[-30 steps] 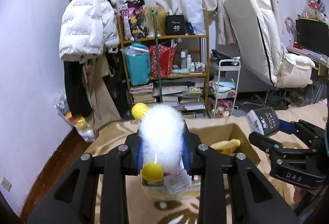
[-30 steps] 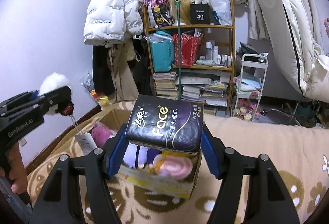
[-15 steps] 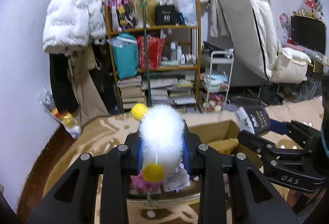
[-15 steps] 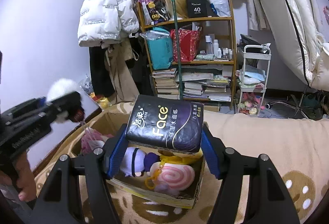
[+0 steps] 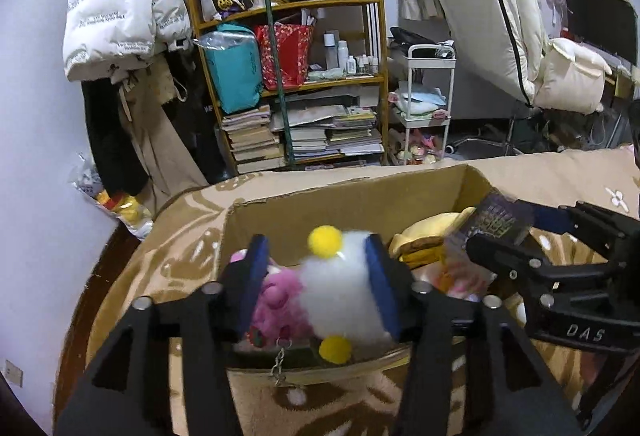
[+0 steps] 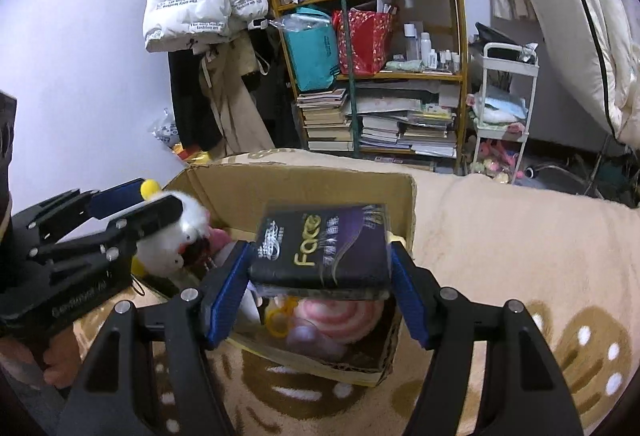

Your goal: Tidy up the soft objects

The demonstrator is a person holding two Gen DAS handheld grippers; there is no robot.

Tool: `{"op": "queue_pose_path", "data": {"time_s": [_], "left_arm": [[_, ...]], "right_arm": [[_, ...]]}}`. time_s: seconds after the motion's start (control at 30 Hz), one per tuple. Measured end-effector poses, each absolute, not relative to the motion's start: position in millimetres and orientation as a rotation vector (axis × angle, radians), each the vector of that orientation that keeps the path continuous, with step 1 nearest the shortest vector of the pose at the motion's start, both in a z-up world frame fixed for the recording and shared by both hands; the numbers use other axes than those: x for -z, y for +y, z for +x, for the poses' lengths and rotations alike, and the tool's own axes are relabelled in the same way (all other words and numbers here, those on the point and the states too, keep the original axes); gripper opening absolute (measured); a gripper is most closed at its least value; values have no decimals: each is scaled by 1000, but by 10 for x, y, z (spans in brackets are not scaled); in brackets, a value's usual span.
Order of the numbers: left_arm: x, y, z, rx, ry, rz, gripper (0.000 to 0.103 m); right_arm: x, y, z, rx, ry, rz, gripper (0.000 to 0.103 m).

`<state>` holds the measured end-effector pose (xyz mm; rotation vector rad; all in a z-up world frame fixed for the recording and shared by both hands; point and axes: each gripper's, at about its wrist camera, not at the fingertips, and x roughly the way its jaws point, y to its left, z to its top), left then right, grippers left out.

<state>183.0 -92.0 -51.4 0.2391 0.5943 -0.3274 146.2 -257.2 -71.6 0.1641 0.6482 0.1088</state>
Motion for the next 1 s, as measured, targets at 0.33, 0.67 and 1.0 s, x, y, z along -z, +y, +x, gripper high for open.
{"op": "queue_pose_path", "data": {"time_s": [0.33, 0.67, 1.0], "left_arm": [[255, -731, 1584, 273, 585, 190, 81], [-78, -462, 1082, 249, 544, 148, 98], [-387, -143, 450, 175, 442, 141, 102]], "right_arm": [[522, -2601, 1286, -100, 626, 128, 103], [87, -2609, 827, -92, 548, 134, 103], [-293, -2588, 256, -91, 467, 97, 103]]}}
